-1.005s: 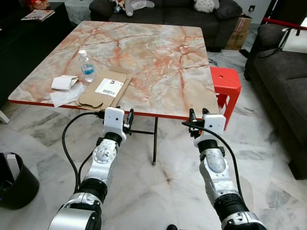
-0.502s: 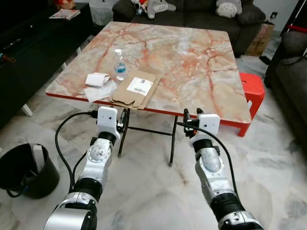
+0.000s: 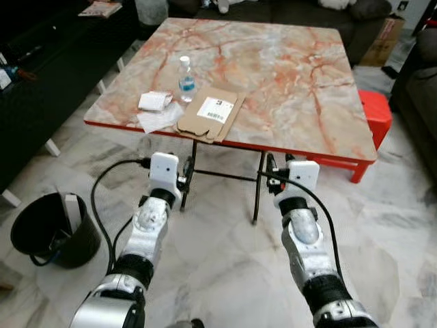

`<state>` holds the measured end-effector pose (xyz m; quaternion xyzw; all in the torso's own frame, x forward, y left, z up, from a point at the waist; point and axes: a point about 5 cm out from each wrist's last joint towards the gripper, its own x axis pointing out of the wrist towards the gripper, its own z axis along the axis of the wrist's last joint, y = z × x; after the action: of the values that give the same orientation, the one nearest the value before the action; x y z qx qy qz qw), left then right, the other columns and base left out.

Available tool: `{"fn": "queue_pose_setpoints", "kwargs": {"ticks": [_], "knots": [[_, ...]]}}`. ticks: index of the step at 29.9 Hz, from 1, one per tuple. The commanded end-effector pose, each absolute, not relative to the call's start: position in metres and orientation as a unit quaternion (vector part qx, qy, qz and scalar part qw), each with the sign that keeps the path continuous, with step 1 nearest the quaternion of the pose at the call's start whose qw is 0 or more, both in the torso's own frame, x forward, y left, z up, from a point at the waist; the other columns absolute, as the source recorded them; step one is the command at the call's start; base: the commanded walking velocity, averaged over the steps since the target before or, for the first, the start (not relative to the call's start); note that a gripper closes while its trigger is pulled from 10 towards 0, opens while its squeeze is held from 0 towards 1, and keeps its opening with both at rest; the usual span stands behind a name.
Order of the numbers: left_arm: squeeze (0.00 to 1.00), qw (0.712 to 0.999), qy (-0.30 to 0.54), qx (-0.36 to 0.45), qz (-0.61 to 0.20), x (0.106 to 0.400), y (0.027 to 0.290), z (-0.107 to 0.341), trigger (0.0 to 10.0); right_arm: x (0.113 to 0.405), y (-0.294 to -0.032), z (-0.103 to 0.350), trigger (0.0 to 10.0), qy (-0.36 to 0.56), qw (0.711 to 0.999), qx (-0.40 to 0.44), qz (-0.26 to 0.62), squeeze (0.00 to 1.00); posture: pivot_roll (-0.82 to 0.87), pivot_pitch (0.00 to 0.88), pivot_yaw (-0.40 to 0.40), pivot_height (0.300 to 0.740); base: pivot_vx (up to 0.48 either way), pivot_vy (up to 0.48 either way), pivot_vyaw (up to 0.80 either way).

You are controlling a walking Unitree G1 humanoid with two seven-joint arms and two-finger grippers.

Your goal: Picking trash to rubbish bin

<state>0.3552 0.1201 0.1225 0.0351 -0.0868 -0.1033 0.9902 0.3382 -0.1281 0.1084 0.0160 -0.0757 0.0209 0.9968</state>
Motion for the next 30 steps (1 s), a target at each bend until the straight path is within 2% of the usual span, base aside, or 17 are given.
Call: {"fn": "queue_pose_setpoints", "kwargs": {"ticks": [1, 18, 23, 30], "knots": [[0.00, 0.989, -0.102, 0.035, -0.100, 0.3604, 0.1212, 0.1345, 10.0, 0.3401, -0.1267, 0.1142, 10.0, -0.084, 0.996, 0.018, 0.022, 0.00, 0.11, 0.119, -0.016, 0.740, 0.000, 0.000, 0.00], [0.00, 0.989, -0.101, 0.047, -0.096, 0.3607, 0.1230, 0.1348, 10.0, 0.3393, -0.1226, 0.1176, 10.0, -0.096, 0.995, 0.008, 0.031, 0.00, 0.12, 0.119, -0.013, 0.740, 0.325, 0.000, 0.00], [0.00, 0.989, -0.100, 0.047, -0.097, 0.3609, 0.1229, 0.1347, 10.0, 0.3382, -0.1203, 0.1169, 10.0, -0.096, 0.995, 0.010, 0.035, 0.00, 0.12, 0.118, -0.012, 0.740, 0.370, 0.000, 0.48], [0.00, 0.989, -0.099, 0.048, -0.098, 0.3609, 0.1215, 0.1351, 10.0, 0.3374, -0.1205, 0.1167, 10.0, -0.097, 0.994, 0.018, 0.037, 0.00, 0.12, 0.114, -0.009, 0.740, 0.369, 0.000, 0.00]]}}
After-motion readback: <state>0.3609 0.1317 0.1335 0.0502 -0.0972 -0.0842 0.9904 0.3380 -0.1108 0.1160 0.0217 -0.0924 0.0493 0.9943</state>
